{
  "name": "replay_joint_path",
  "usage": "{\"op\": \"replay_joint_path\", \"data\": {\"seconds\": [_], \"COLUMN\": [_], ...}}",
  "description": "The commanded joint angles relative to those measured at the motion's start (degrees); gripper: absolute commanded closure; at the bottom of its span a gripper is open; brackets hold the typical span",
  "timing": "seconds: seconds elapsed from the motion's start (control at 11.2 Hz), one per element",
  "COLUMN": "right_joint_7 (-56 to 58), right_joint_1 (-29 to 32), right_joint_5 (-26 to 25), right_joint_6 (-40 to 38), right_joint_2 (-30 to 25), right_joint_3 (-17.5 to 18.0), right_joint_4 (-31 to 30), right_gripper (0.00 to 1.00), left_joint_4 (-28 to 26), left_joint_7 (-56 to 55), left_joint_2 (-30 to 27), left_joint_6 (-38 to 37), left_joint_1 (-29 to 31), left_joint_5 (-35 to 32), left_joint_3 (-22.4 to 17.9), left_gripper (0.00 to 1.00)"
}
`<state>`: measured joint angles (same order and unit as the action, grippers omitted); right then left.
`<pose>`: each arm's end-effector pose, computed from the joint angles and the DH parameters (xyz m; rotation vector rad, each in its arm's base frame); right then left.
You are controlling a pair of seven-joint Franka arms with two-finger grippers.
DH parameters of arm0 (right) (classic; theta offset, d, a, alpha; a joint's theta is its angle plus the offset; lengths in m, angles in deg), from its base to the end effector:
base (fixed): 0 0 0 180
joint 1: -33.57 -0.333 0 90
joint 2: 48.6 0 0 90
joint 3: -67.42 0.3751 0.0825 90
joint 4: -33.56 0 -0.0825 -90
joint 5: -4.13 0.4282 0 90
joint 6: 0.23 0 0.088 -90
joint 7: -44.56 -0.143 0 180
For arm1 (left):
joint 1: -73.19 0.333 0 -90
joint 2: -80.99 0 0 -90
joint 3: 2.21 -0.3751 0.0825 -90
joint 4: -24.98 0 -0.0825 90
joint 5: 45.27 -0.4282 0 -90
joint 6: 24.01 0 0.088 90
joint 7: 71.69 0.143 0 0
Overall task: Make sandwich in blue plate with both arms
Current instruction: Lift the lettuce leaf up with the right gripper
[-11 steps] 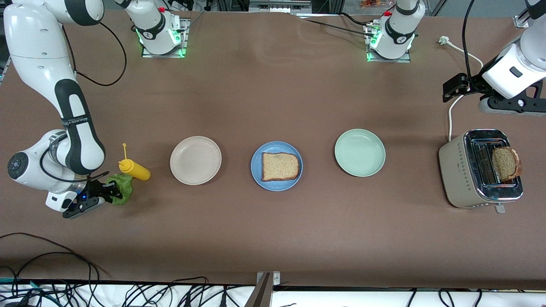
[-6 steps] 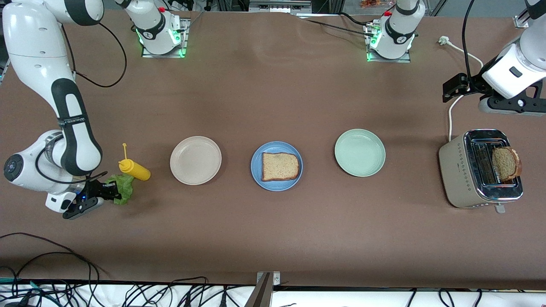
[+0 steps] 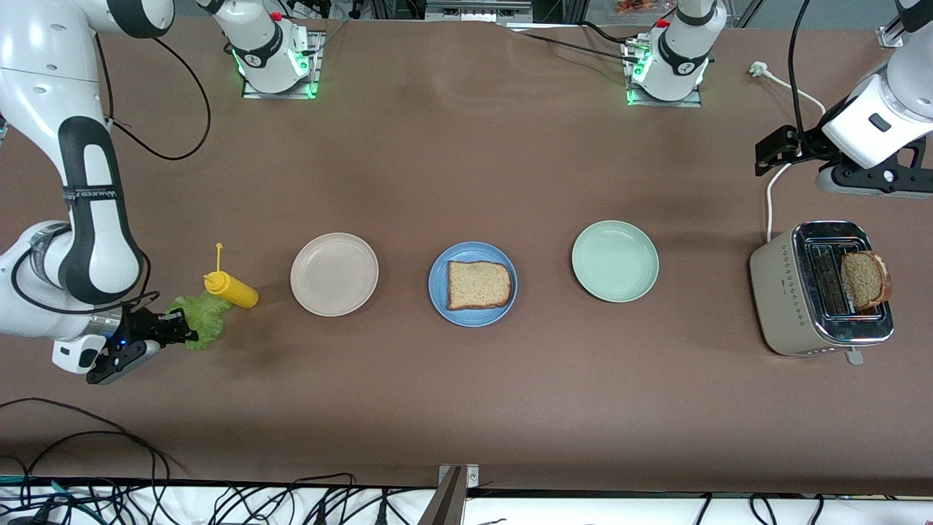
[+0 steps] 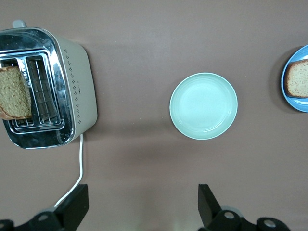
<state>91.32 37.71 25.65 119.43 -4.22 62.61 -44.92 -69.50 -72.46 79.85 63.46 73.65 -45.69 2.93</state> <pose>0.8050 -0.0829 0.2372 -2.7993 -0.6951 -0.1124 0.5783 -0.0468 0.6158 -3.1217 0.1065 0.1594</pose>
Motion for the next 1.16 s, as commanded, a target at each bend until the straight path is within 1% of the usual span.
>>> {"op": "replay_joint_path", "data": {"seconds": [0.0,0.18,0.36,0.54,0.9,1.07], "right_joint_7": [-0.88,-1.41,-1.33,-1.24,-1.59,-7.18], "right_joint_1": [0.16,0.07,-0.01,-0.10,-1.77,-3.26], "right_joint_5": [-1.38,-1.74,-3.23,-3.32,-3.15,-3.15], "right_joint_6": [-6.08,-11.18,-16.19,-20.32,-25.17,-26.83], "right_joint_2": [-4.11,-6.14,-7.37,-8.60,-10.71,-12.03], "right_joint_3": [0.68,0.68,0.68,0.68,0.60,0.60], "right_joint_4": [0.26,1.57,4.20,6.22,8.08,7.99], "right_gripper": [1.00,1.00,1.00,1.00,1.00,1.00], "left_joint_4": [-0.26,-0.35,-0.18,0.96,1.14,2.11], "left_joint_7": [0.51,0.51,0.42,0.33,0.33,0.51], "left_joint_2": [-0.89,-0.89,-0.89,-0.10,0.08,0.69], "left_joint_6": [0.41,0.33,0.50,0.50,0.42,0.41], "left_joint_1": [-0.11,-0.11,-0.19,-0.28,-0.54,-1.07], "left_joint_5": [0.94,1.21,1.30,2.17,2.35,2.27], "left_joint_3": [0.05,0.05,0.05,0.40,0.40,0.40], "left_gripper": [0.00,0.00,0.00,0.00,0.00,0.00]}}
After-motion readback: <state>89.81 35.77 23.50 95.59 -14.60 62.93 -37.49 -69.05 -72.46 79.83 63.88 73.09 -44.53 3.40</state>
